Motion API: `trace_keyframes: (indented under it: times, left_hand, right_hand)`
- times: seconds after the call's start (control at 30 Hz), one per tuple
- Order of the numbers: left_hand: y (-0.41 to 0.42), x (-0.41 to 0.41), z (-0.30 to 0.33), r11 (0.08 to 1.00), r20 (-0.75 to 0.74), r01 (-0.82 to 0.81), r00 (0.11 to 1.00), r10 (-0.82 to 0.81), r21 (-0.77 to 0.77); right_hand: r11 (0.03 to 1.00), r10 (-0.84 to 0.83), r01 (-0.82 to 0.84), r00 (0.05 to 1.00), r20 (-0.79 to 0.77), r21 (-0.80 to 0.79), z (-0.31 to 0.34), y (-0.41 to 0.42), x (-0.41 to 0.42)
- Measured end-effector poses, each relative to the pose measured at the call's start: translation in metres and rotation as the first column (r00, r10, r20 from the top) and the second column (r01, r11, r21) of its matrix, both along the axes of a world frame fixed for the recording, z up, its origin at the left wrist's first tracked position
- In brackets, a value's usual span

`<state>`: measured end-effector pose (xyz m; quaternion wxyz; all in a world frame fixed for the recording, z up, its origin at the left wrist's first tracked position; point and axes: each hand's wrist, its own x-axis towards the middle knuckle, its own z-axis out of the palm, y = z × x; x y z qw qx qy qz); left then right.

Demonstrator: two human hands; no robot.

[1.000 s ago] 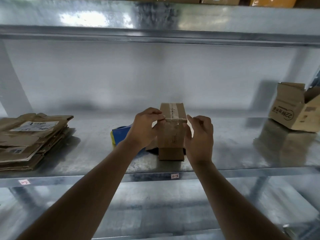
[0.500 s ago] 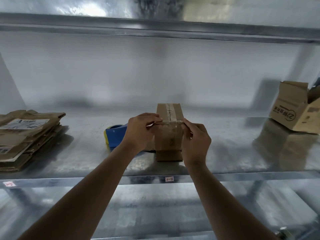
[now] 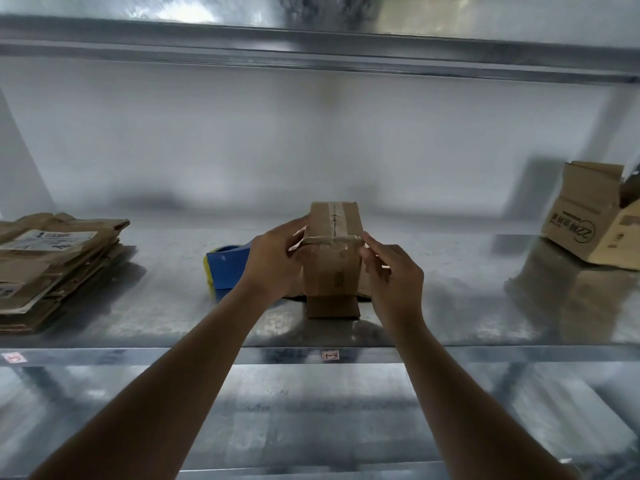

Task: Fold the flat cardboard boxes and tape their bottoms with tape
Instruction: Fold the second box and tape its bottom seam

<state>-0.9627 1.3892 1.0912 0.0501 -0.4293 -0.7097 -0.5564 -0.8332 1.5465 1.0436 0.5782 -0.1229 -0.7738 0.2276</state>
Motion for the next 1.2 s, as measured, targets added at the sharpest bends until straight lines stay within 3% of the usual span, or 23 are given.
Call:
trace_keyframes:
  times: [0.1,0.27,0.4,0.57,0.7,0.8,1.03,1.2]
  left_hand:
    - [0.000,-0.005,0.003,0.997,-0.125,-0.067,0.990,0.061,-0.044]
    - [0.008,-0.007,0.009,0.994,-0.341,-0.048,0.940,0.013,-0.094]
    - [0.022,0.000,0.017,0.966,-0.521,-0.117,0.854,-0.021,-0.231]
    - [0.031,0.001,0.014,0.968,-0.671,-0.096,0.736,-0.086,-0.230]
    - [0.035,-0.006,0.012,0.976,-0.682,-0.065,0.724,-0.098,-0.209]
    - [0.036,-0.005,0.015,0.987,-0.658,-0.020,0.747,-0.091,-0.160]
    - [0.019,-0.032,0.002,0.989,-0.628,-0.013,0.773,-0.084,-0.148]
    - [0.008,-0.036,-0.006,0.981,-0.529,0.033,0.839,-0.131,-0.191]
  right_hand:
    - [0.998,0.035,-0.039,0.997,-0.076,-0.046,-0.001,0.005,-0.004]
    - [0.967,0.134,-0.150,0.987,-0.089,-0.205,-0.001,0.017,-0.010]
    - [0.988,0.126,-0.134,0.987,-0.104,-0.074,0.005,0.022,-0.009]
    - [0.998,0.050,-0.048,0.997,-0.057,0.039,0.006,0.030,-0.009]
    - [0.986,0.073,-0.063,0.995,-0.060,0.155,0.008,0.028,-0.005]
    - [0.984,0.114,-0.107,0.993,-0.041,0.144,0.010,0.028,-0.013]
    - [0.957,0.064,-0.088,0.993,0.095,0.275,0.014,0.041,-0.010]
    - [0.927,-0.042,-0.026,0.984,0.173,0.374,0.018,0.040,-0.006]
